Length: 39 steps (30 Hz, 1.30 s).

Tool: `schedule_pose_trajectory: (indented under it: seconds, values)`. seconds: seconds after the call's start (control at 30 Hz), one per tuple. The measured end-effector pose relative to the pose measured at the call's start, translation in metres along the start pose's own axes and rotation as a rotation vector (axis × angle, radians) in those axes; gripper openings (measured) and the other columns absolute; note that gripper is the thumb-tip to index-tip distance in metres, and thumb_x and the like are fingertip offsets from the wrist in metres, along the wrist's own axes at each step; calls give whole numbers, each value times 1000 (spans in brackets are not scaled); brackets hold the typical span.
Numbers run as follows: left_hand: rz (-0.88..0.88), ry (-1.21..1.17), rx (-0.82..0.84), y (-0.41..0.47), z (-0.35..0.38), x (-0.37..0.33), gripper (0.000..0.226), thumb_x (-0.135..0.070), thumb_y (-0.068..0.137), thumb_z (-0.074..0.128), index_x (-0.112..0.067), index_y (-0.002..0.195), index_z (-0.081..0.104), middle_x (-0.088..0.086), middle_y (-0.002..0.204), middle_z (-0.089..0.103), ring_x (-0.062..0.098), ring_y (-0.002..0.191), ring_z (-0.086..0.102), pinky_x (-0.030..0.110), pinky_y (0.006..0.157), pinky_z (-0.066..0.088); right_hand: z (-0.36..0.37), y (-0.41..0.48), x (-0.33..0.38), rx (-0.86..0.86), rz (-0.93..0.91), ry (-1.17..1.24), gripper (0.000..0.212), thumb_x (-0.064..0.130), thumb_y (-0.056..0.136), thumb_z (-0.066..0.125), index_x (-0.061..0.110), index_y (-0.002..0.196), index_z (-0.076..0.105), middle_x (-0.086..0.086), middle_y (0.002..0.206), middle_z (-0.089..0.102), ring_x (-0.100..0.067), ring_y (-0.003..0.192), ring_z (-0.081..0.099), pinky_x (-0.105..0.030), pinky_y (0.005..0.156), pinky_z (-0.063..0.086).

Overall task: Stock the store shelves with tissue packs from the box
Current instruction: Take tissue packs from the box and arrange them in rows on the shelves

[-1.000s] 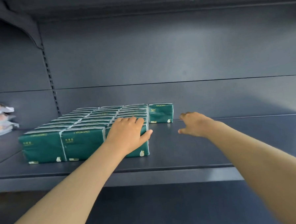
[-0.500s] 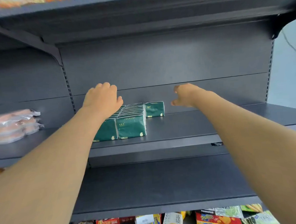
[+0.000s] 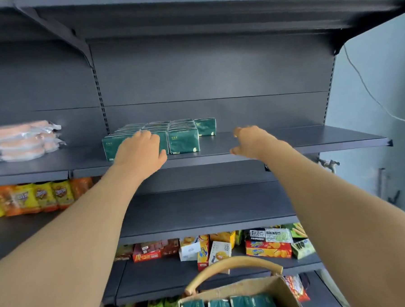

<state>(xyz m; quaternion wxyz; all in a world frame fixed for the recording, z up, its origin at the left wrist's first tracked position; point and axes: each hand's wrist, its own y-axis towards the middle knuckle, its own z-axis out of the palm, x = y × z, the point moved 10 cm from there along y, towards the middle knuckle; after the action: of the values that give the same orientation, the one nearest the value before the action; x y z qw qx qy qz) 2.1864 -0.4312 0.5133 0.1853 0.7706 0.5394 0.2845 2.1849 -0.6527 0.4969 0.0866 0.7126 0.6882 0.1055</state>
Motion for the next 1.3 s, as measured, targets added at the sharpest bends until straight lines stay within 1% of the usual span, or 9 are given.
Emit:
schedule_pose_trajectory:
  seconds: [0.17, 0.4, 0.53, 0.7, 0.8, 0.9, 1.0, 1.17, 1.3]
  values:
    - [28, -19, 170, -61, 63, -29, 38, -38, 97, 39, -8, 115, 53, 8, 112, 55, 25, 107, 52, 35, 83, 43, 77, -42, -9, 149, -2, -22, 53, 37, 94, 53, 7, 136, 41, -13, 134, 48, -32, 125, 40, -44, 99, 42]
    - [12, -81, 421, -145, 164, -80, 36, -38, 97, 39, -11, 120, 49, 5, 117, 53, 23, 112, 50, 34, 84, 44, 212, -90, -36, 375, 5, -13, 52, 36, 93, 53, 8, 136, 40, -12, 133, 49, -30, 124, 43, -41, 98, 42]
    - [-15, -114, 593, -186, 226, -110, 39, -39, 97, 39, -12, 122, 49, 5, 122, 52, 22, 116, 48, 34, 85, 44, 289, -115, -53, 533, -5, 17, 45, 34, 93, 55, 9, 129, 46, -10, 120, 57, -26, 109, 53, -36, 87, 46]
    - [-62, -161, 791, -237, 301, -144, 36, -39, 97, 38, -14, 119, 51, 2, 116, 53, 20, 112, 49, 34, 84, 47, 388, -144, -68, 714, -39, 49, 51, 38, 94, 51, 9, 135, 41, -10, 130, 52, -27, 120, 49, -37, 95, 44]
    - [-59, -157, 870, -261, 334, -164, 41, -41, 98, 37, -13, 126, 48, 2, 121, 52, 19, 116, 48, 32, 84, 45, 444, -166, -77, 805, -13, 80, 52, 38, 94, 52, 8, 136, 42, -11, 133, 51, -28, 123, 46, -39, 99, 44]
    - [-50, -177, 962, -286, 363, -185, 42, -41, 98, 35, -13, 128, 46, 2, 128, 49, 20, 121, 45, 32, 87, 43, 493, -191, -81, 910, -5, 102, 46, 36, 94, 52, 8, 131, 45, -11, 127, 53, -29, 120, 47, -38, 93, 45]
    - [-34, -217, 1039, -312, 389, -204, 41, -41, 98, 36, -12, 124, 49, 3, 125, 51, 20, 119, 47, 31, 90, 43, 528, -214, -85, 979, 22, 124, 43, 33, 94, 52, 8, 128, 46, -12, 125, 55, -29, 117, 49, -38, 91, 46]
    - [-107, -335, 1146, -347, 435, -228, 41, -42, 98, 38, -10, 117, 54, 5, 114, 56, 21, 104, 55, 31, 77, 45, 575, -243, -100, 1068, 133, 146, 45, 35, 94, 52, 10, 131, 47, -10, 127, 56, -26, 118, 51, -37, 94, 46]
    - [-188, -392, 1242, -379, 472, -244, 48, -47, 95, 44, -8, 123, 50, 5, 120, 56, 20, 107, 56, 31, 77, 49, 596, -256, -110, 1086, 230, 172, 41, 34, 94, 51, 10, 128, 49, -11, 120, 61, -25, 111, 55, -34, 89, 48]
